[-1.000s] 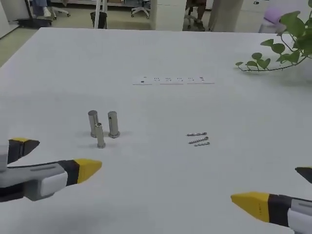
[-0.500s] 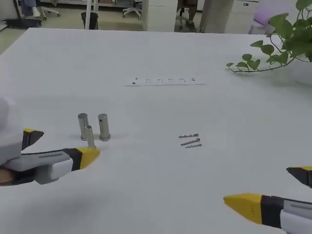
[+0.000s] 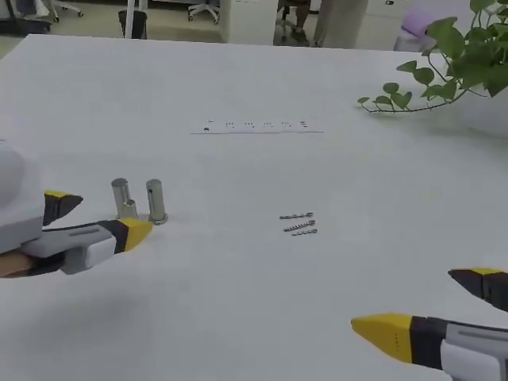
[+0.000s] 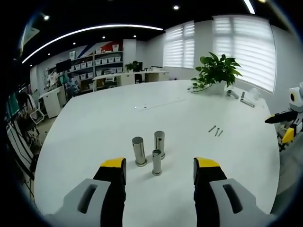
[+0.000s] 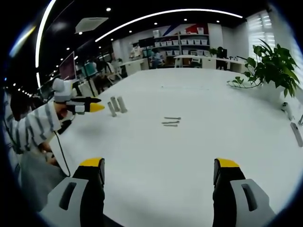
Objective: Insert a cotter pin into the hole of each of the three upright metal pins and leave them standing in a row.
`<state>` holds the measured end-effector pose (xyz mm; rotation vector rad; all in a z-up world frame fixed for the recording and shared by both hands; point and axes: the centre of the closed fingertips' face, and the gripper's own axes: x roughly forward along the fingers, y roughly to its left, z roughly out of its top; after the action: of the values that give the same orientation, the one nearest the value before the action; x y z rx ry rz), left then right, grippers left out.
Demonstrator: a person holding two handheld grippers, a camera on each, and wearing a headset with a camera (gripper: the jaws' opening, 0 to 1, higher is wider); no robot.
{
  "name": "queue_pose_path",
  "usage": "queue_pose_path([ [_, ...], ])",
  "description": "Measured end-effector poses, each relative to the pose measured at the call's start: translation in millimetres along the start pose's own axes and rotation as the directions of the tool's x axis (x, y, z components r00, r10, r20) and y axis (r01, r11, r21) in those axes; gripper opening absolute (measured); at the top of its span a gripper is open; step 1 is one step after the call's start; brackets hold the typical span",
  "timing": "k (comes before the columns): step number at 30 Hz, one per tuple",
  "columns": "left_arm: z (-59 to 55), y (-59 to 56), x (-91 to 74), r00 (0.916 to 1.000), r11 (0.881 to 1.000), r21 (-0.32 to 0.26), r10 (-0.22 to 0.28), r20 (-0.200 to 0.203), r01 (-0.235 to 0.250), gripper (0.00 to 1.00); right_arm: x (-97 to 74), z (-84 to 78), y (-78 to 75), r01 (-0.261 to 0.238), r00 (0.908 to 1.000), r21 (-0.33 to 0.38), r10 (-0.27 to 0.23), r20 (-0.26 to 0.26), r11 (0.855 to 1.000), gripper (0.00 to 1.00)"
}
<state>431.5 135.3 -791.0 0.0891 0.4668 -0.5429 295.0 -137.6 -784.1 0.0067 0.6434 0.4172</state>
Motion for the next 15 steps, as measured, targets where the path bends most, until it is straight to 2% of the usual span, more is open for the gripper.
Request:
queue_pose_path([
  [3,1.0,-1.9,6.0,0.9998,0.999,0.027,-0.02,-0.004,0.02,0.51,0.6,-0.4,0.7,-0.001,1.0,0.004,0.001,-0.002,1.0,0.96],
  [7,-1.9,1.0,16.1,0.999,0.997,0.071,-0.027,-0.035,0.029,0.44,1.6,-0.1,1.1,-0.001,1.0,0.013,0.001,0.003,1.0,0.95],
  [11,-5.8,0.8,25.4,0.9962,0.993,0.096,-0.059,-0.064,0.065,0.36,3.2,-2.5,0.9,-0.001,1.0,0.017,0.001,-0.004,1.0,0.95],
  [15,-10.5,1.4,31.4,0.9933,0.987,0.14,-0.066,-0.095,0.078,0.31,4.6,-4.2,3.1,-0.007,0.9999,0.022,0.007,-0.014,1.0,0.94],
])
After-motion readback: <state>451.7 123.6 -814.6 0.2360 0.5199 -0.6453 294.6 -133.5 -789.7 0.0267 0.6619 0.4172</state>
